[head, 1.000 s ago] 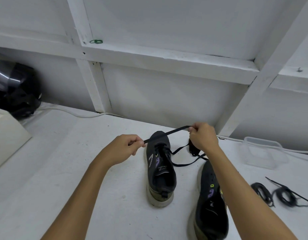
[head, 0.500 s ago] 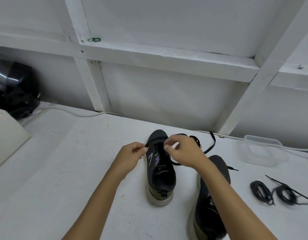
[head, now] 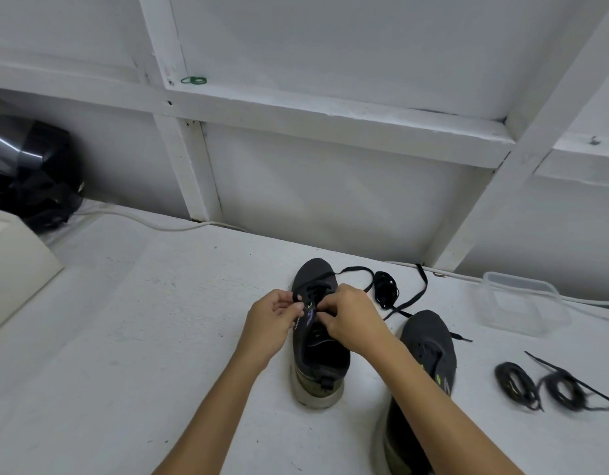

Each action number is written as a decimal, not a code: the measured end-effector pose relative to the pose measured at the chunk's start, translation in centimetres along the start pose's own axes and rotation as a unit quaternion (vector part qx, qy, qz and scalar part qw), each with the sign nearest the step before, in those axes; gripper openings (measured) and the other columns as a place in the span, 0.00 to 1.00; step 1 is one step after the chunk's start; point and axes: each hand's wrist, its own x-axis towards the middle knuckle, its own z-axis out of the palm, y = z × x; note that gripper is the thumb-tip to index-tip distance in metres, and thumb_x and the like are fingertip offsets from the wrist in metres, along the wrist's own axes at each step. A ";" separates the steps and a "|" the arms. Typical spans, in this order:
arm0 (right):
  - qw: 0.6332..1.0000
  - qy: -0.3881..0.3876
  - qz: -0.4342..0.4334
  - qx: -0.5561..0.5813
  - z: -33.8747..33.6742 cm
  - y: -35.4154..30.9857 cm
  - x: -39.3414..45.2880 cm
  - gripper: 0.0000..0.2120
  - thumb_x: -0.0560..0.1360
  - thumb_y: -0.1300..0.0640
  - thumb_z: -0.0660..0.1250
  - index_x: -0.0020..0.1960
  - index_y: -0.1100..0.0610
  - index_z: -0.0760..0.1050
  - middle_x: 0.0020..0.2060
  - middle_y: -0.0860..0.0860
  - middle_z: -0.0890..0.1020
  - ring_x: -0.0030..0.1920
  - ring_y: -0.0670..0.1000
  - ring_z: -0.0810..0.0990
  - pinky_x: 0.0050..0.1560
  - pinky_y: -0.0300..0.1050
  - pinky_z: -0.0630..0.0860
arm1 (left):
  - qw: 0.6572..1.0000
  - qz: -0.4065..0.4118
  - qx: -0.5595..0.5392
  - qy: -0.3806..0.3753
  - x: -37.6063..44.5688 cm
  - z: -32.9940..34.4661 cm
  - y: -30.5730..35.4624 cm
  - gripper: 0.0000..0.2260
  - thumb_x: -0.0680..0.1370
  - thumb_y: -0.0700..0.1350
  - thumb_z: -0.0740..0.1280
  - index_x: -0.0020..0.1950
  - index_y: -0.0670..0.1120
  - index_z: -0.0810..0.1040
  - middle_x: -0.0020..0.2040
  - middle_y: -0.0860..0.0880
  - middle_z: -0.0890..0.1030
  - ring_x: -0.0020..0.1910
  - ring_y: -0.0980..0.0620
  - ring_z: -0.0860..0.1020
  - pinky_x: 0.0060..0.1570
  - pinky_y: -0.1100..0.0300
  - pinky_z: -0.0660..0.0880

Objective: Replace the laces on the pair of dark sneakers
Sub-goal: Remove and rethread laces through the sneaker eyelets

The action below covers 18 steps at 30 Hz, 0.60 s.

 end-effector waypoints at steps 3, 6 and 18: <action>1.000 -0.005 -0.009 0.016 0.2 0.0 0.0 0.08 0.79 0.51 0.69 0.54 0.50 0.86 0.40 0.46 0.72 0.45 0.50 0.76 0.42 0.39 0.67 | 1.000 0.009 0.018 0.010 -0.1 0.1 -0.2 0.03 0.77 0.40 0.72 0.49 0.47 0.82 0.42 0.51 0.86 0.42 0.59 0.83 0.40 0.70 0.75; 0.999 -0.002 -0.006 0.037 0.1 0.1 0.0 0.08 0.79 0.51 0.70 0.54 0.48 0.87 0.34 0.42 0.71 0.41 0.47 0.75 0.35 0.32 0.65 | 0.999 0.019 0.037 0.013 -0.2 0.0 -0.3 0.03 0.77 0.41 0.73 0.48 0.48 0.82 0.44 0.53 0.85 0.44 0.59 0.83 0.43 0.71 0.76; 0.996 -0.004 0.009 0.087 0.4 0.1 0.1 0.06 0.78 0.52 0.72 0.51 0.49 0.88 0.30 0.43 0.77 0.33 0.45 0.75 0.34 0.35 0.67 | 0.992 0.074 0.104 -0.008 -0.4 -0.1 -0.4 0.02 0.77 0.44 0.73 0.46 0.51 0.83 0.42 0.58 0.85 0.43 0.62 0.82 0.42 0.72 0.75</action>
